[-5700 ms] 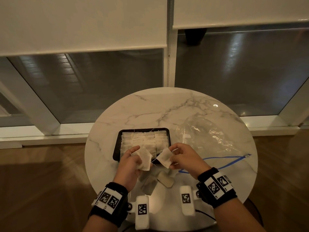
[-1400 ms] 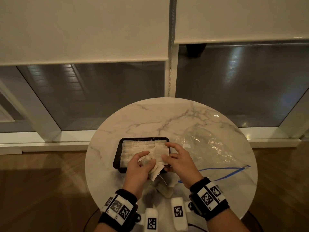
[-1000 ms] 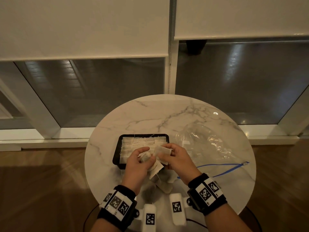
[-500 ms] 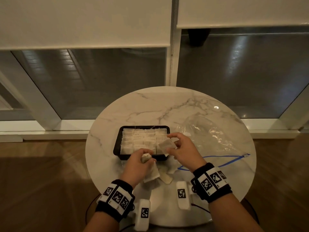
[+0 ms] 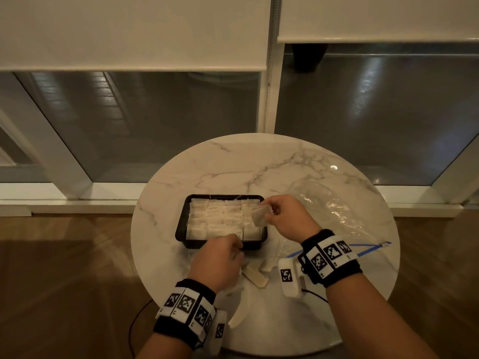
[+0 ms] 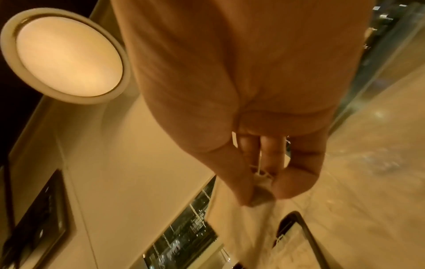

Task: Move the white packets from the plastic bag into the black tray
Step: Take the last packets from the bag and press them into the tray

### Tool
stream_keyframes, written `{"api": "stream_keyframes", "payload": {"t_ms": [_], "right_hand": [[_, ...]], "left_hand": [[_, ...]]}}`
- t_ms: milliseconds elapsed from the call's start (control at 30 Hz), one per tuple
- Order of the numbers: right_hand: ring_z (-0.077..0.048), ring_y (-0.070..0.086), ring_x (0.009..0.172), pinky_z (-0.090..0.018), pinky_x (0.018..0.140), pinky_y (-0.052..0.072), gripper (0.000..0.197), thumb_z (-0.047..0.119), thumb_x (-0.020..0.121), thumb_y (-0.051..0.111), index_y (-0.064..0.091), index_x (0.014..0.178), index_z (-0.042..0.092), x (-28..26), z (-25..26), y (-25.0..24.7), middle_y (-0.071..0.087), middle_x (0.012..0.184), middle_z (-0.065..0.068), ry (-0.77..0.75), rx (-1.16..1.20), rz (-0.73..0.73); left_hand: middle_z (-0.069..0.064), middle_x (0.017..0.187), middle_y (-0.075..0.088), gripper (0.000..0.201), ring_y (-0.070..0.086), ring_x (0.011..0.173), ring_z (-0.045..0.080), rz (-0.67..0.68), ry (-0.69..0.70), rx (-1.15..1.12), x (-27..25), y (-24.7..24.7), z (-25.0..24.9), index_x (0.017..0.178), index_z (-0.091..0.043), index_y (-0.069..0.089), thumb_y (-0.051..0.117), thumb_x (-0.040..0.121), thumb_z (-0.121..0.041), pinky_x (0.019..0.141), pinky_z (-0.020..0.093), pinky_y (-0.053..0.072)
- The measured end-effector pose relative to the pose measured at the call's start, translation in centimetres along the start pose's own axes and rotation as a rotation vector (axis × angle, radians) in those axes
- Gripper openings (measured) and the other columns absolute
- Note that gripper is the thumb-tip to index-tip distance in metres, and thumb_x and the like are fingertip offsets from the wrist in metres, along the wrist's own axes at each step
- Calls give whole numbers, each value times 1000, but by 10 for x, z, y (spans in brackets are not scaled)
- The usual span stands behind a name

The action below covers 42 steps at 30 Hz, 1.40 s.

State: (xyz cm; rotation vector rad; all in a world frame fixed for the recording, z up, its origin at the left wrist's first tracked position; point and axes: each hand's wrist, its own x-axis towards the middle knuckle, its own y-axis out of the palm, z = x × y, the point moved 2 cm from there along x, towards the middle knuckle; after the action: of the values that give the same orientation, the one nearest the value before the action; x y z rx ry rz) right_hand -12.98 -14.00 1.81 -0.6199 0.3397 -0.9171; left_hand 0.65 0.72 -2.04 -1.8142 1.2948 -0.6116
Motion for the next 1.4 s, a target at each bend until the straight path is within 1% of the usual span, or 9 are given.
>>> {"api": "stream_keyframes", "payload": {"t_ms": [133,300,400,533,733,900,1100,1233,1400], "right_hand": [[-14,63,80,-18,65,49,27,8,85,73,67,104,26,17,16,-3,66,88,3,-18,-189,94],[-10,63,83,-16,68,45,25,14,80,82,74,104,18,34,27,0,67,92,5,-14,-369,237],[-11,64,88,-19,75,46,21,16,82,81,77,102,17,40,27,5,72,98,1,-9,-439,263],[-14,68,94,-22,81,51,17,10,86,76,78,101,17,47,25,17,75,104,-2,-29,-545,332],[-19,68,97,-38,89,58,18,13,87,73,77,98,27,55,22,33,73,111,1,-23,-696,400],[-19,60,112,-44,105,41,15,17,90,69,75,95,30,58,21,40,70,115,6,-52,-830,410],[-20,58,115,-49,109,26,19,14,90,67,71,89,33,57,24,45,66,122,7,-10,-917,437],[-20,57,117,-54,111,24,24,10,85,71,70,94,32,54,24,45,64,124,6,22,-870,443],[-16,58,112,-53,111,31,33,12,90,54,66,110,35,44,22,34,62,104,12,0,-622,287]], "left_hand": [[-11,108,66,20,56,105,11,-237,99,150,8,-11,-2,113,-30,68,57,97,-34,93,32,49],[-7,125,60,40,47,125,17,-92,18,429,20,13,11,123,-31,60,26,106,-42,115,45,29],[-4,133,55,42,39,134,20,-84,5,393,27,21,9,123,-30,59,23,105,-42,120,48,20],[2,129,54,41,42,126,24,-91,-3,369,36,22,5,119,-29,63,28,102,-42,118,46,23],[3,111,49,39,43,107,25,-76,-73,363,35,30,6,111,-28,61,26,103,-42,109,45,29],[3,114,47,39,41,110,26,-26,-104,313,38,32,7,115,-28,60,26,103,-43,106,45,28],[4,118,53,42,46,112,27,9,-110,333,38,30,5,119,-29,59,24,103,-44,103,46,30],[4,119,54,42,46,113,28,19,-115,335,38,30,6,120,-29,59,24,103,-44,103,47,31],[5,121,53,41,46,114,29,32,-119,349,39,30,6,122,-28,58,25,102,-43,102,47,30]]}}
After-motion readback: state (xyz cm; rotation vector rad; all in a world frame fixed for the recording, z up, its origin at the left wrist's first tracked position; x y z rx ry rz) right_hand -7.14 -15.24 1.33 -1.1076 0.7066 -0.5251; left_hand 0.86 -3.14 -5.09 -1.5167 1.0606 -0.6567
